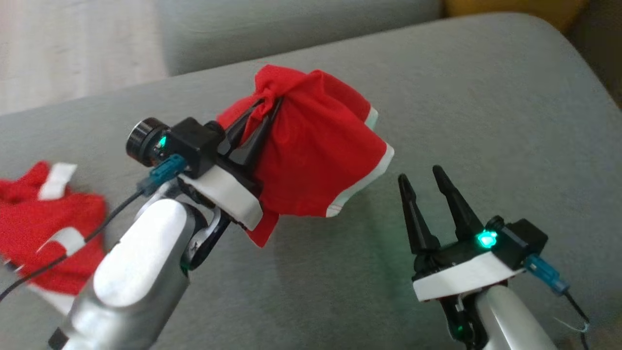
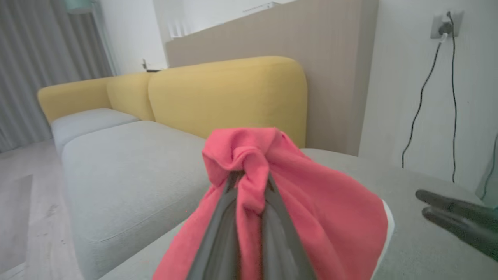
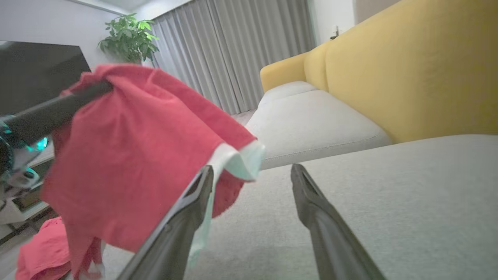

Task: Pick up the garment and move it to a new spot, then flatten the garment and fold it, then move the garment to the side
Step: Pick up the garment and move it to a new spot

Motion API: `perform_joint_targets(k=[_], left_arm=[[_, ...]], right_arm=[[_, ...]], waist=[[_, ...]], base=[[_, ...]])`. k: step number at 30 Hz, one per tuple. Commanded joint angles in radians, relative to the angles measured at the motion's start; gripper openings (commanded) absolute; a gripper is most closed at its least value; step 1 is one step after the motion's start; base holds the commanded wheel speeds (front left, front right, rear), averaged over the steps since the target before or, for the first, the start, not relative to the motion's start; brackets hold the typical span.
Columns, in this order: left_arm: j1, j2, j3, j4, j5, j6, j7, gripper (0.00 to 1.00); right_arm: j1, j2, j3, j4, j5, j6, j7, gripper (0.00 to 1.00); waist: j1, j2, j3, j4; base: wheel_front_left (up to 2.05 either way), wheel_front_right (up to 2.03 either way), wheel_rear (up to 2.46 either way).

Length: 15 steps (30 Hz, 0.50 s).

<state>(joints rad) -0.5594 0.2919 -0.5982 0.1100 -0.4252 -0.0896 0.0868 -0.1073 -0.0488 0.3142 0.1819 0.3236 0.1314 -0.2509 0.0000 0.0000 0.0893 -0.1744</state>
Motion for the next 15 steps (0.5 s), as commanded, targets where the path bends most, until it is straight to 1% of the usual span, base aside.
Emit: perform_joint_targets(k=[1, 3, 6, 7, 8, 12, 15], left_arm=[[-0.096, 0.021, 0.021, 0.007, 0.021, -0.012, -0.016, 0.00], [-0.131, 0.024, 0.003, 0.050, 0.033, -0.021, -0.034, 0.00], [-0.195, 0.030, -0.039, 0.128, 0.045, -0.034, -0.086, 0.00], [-0.213, 0.030, -0.056, 0.159, 0.040, -0.037, -0.105, 0.25], [-0.233, 0.036, -0.079, 0.192, 0.040, -0.039, -0.124, 1.00], [-0.312, 0.068, -0.173, 0.309, 0.055, -0.040, -0.204, 1.00], [-0.342, 0.066, -0.177, 0.378, 0.036, -0.041, -0.271, 1.00]], right_arm=[[-0.045, -0.001, 0.026, -0.046, 0.013, -0.001, -0.011, 1.00], [-0.049, -0.001, 0.030, -0.056, 0.021, -0.001, -0.011, 1.00], [-0.053, -0.001, 0.035, -0.068, 0.030, -0.001, -0.011, 1.00], [-0.054, -0.001, 0.037, -0.071, 0.032, -0.001, -0.011, 1.00], [-0.056, -0.001, 0.040, -0.073, 0.034, -0.001, -0.011, 1.00], [-0.058, -0.001, 0.037, -0.078, 0.036, -0.001, -0.011, 1.00], [-0.054, -0.001, 0.022, -0.079, 0.035, -0.001, -0.011, 1.00]], waist=[[0.0000, 0.0000, 0.066, -0.120], [0.0000, 0.0000, 0.084, -0.155], [0.0000, 0.0000, 0.102, -0.190], [0.0000, 0.0000, 0.107, -0.198], [0.0000, 0.0000, 0.111, -0.205], [0.0000, 0.0000, 0.116, -0.205], [0.0000, 0.0000, 0.111, -0.173]], base=[[0.00, 0.00, 0.00], [0.00, 0.00, 0.00], [0.00, 0.00, 0.00], [0.00, 0.00, 0.00], [0.00, 0.00, 0.00], [0.00, 0.00, 0.00], [0.00, 0.00, 0.00]])
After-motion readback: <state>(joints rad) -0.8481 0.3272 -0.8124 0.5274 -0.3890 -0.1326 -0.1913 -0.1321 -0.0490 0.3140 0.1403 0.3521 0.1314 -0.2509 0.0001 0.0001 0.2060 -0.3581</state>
